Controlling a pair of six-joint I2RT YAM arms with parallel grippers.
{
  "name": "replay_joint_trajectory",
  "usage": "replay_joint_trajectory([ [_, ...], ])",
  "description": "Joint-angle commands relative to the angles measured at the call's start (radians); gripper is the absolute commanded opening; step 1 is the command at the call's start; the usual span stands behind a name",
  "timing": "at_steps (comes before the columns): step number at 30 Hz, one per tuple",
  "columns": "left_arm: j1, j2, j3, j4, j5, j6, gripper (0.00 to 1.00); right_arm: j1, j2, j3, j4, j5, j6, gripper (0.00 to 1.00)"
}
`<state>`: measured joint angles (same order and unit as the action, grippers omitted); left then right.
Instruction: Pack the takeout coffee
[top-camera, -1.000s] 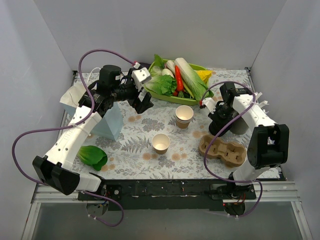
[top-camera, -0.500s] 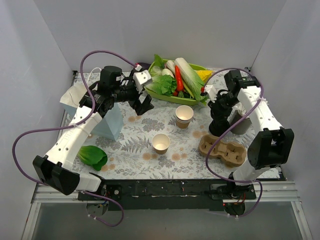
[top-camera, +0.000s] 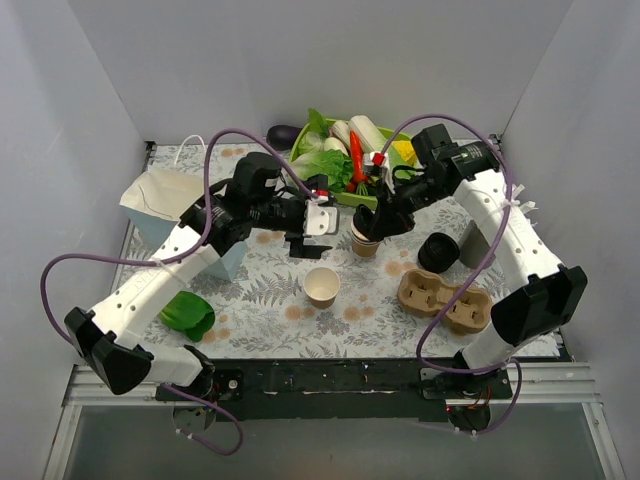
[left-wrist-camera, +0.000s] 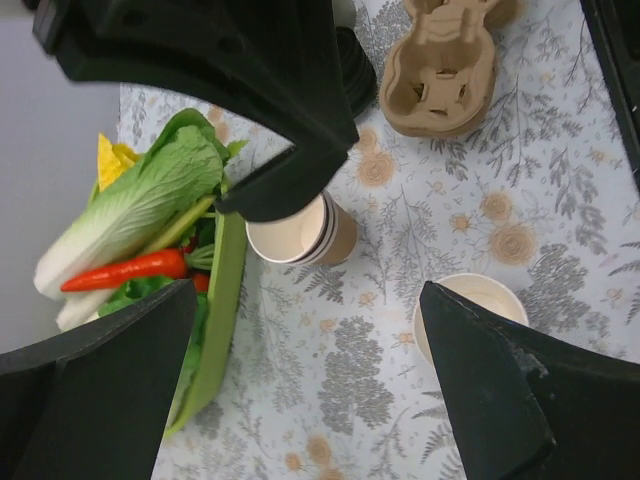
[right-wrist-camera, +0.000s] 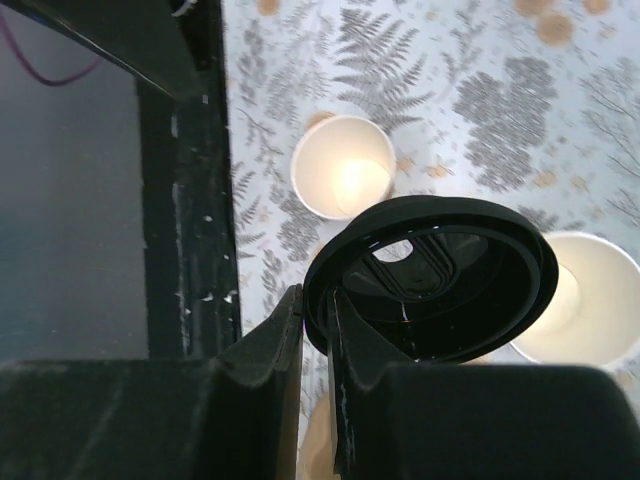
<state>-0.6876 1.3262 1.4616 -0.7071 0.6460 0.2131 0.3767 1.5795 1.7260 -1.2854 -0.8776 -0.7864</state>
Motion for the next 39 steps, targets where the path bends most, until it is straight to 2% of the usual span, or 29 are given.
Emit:
replay_joint_trajectory([
  [1, -0.023, 0.010, 0.008, -0.035, -0.026, 0.267, 0.97, 0.060, 0.037, 0.030, -0.025, -0.130, 0.044, 0.02],
  [4, -0.024, -0.004, -0.032, -0.035, -0.008, 0.372, 0.96, 0.097, 0.051, 0.041, -0.023, -0.129, 0.042, 0.02],
  [17, -0.058, -0.001, -0.122, 0.046, -0.012, 0.578, 0.83, 0.123, 0.122, 0.083, -0.012, -0.135, 0.062, 0.01],
  [22, -0.062, 0.030, -0.096, 0.031, -0.054, 0.598, 0.71, 0.136, 0.135, 0.095, -0.009, -0.115, 0.069, 0.01],
  [28, -0.063, 0.068, -0.069, -0.028, -0.095, 0.664, 0.62, 0.148, 0.148, 0.101, 0.009, -0.104, 0.101, 0.01],
  [32, -0.063, 0.076, -0.075, -0.034, -0.117, 0.689, 0.49, 0.149, 0.149, 0.099, 0.015, -0.103, 0.110, 0.01],
  [35, -0.066, 0.080, -0.076, -0.034, -0.121, 0.694, 0.46, 0.149, 0.149, 0.098, 0.020, -0.101, 0.116, 0.01],
  [39, -0.069, 0.088, -0.066, -0.032, -0.124, 0.678, 0.34, 0.149, 0.152, 0.101, 0.026, -0.086, 0.124, 0.01],
])
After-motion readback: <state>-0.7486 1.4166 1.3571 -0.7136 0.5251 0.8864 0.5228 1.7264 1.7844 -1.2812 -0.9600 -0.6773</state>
